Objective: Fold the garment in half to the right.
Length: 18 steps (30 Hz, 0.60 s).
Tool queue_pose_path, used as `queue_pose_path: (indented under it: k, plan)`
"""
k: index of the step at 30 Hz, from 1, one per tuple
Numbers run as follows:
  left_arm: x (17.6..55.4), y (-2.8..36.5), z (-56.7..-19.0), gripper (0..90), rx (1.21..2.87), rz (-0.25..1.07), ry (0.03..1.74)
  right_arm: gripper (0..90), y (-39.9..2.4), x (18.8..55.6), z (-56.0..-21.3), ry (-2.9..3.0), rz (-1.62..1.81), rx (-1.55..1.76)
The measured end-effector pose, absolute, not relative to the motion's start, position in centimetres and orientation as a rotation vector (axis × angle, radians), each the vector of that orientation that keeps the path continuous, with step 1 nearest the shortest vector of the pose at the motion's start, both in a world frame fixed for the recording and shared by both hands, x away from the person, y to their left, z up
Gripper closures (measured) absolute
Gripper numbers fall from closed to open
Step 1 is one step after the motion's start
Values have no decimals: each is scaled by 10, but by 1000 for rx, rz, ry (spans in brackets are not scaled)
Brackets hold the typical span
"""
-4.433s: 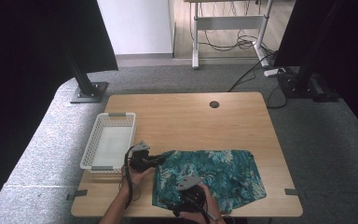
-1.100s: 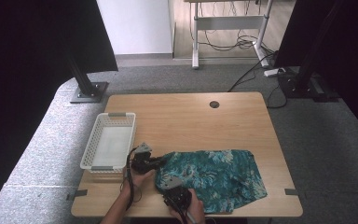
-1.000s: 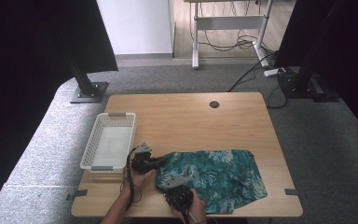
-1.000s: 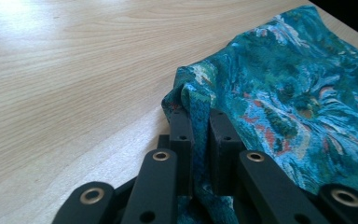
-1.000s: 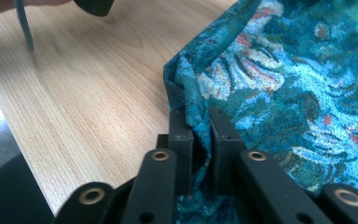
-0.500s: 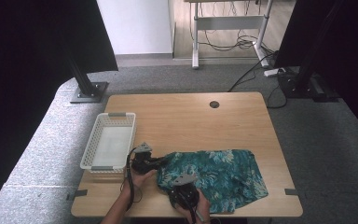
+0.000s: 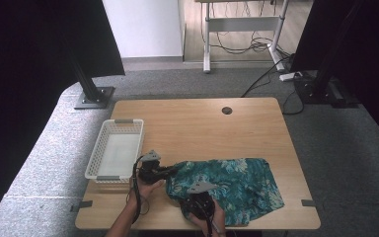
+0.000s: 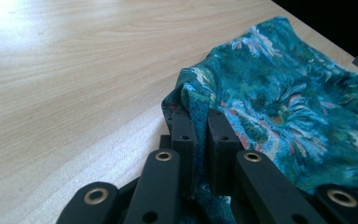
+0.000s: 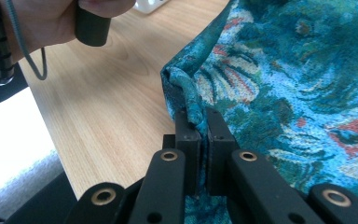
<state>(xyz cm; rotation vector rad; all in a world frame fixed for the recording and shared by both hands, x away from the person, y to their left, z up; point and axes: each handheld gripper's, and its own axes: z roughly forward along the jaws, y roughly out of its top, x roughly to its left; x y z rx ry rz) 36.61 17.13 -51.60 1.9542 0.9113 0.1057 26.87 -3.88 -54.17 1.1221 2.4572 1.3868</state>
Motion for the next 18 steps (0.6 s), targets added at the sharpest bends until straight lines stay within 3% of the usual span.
queue_pose_path:
  k: [18]
  plan:
    - [366, 177, -484, 830, 1930, 129, 894, 865, -25, 271, -523, 2399, 1470, 1091]
